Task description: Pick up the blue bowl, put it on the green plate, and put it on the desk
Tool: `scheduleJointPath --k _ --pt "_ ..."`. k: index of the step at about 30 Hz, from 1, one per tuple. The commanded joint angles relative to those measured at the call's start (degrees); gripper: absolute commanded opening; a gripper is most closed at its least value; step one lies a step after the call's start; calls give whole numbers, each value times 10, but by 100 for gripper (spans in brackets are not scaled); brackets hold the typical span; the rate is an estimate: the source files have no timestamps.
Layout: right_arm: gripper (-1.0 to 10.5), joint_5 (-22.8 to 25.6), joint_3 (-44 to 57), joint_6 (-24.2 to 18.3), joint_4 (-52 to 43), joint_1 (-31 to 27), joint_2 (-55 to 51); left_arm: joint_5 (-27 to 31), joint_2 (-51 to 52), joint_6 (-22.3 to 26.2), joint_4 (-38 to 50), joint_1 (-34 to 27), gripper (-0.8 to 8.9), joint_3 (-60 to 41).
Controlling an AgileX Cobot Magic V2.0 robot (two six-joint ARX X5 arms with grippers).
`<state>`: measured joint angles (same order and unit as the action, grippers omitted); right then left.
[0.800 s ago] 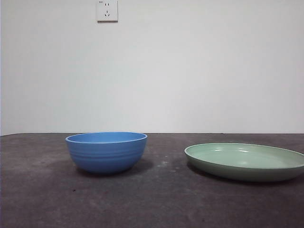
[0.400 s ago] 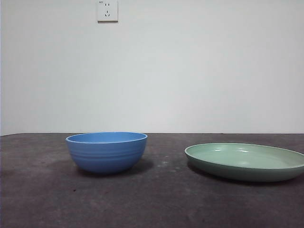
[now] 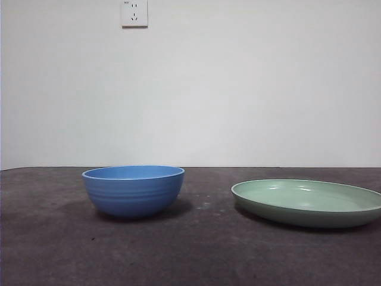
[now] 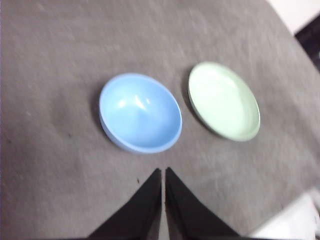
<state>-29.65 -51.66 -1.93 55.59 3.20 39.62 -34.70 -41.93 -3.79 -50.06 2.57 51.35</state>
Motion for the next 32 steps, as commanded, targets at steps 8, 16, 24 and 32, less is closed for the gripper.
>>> scheduleJointPath --k 8,16,24,32 --pt "8 -5 -12 -36 31 27 11 -4 -16 60 -44 41 15 18" --pt "331 -3 -12 -24 31 27 11 -3 -16 59 -43 42 325 18" --pt "361 -3 -12 -17 30 27 11 -3 -16 56 -43 43 429 18" --pt "361 -3 -12 -17 29 27 11 -2 -27 40 -39 43 428 19"
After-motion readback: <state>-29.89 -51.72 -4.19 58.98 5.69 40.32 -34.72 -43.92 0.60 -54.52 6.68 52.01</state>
